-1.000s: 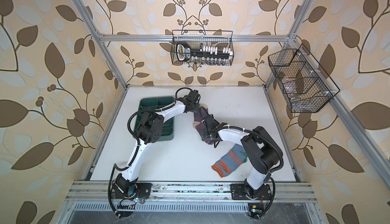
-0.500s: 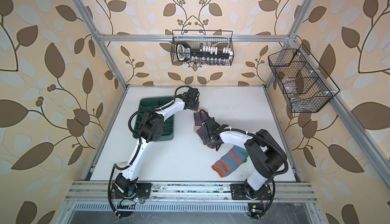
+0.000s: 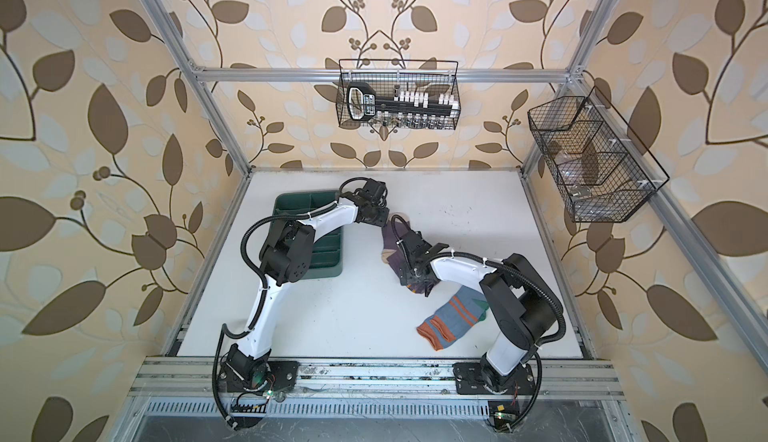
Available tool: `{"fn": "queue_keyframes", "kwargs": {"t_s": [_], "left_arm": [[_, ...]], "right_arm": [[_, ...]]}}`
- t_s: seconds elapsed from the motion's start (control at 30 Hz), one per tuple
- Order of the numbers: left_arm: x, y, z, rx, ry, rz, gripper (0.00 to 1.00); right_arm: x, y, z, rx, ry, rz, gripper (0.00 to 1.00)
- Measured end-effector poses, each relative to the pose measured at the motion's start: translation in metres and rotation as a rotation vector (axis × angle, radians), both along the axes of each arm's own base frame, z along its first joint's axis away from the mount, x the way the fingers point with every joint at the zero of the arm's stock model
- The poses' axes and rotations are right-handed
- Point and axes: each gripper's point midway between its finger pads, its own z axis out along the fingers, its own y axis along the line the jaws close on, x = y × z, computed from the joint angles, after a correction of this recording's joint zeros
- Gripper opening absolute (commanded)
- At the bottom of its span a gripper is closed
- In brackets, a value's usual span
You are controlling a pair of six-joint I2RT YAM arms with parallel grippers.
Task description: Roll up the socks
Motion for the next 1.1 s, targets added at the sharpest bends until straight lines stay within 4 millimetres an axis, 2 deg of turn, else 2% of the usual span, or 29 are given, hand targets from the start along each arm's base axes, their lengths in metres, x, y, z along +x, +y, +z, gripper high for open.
{"fn": "queue_keyframes", "kwargs": {"t_s": [0.27, 0.47, 0.63, 0.8, 1.1], "left_arm": [[-0.019, 0.011, 0.003, -0.011, -0.003, 0.013, 0.5], [-0.016, 0.002, 0.016, -0.066, -0.035, -0.012, 0.49], [-0.017, -0.005, 0.019, -0.095, -0.033, -0.031, 0.4], [-0.008, -0.014, 0.021, -0.117, -0.043, -0.045, 0.29], [-0.001, -0.019, 0.002, -0.109, -0.023, -0.051, 0.18]], "right_arm": [[0.0, 0.0, 0.0, -0.001, 0.0, 0.004, 0.97], [0.001, 0.0, 0.001, -0.006, 0.0, 0.012, 0.97], [0.001, 0.0, 0.001, -0.009, 0.002, 0.016, 0.97], [0.0, 0.0, 0.001, -0.013, 0.007, 0.017, 0.97], [0.0, -0.001, 0.001, -0.015, 0.009, 0.017, 0.97]]}}
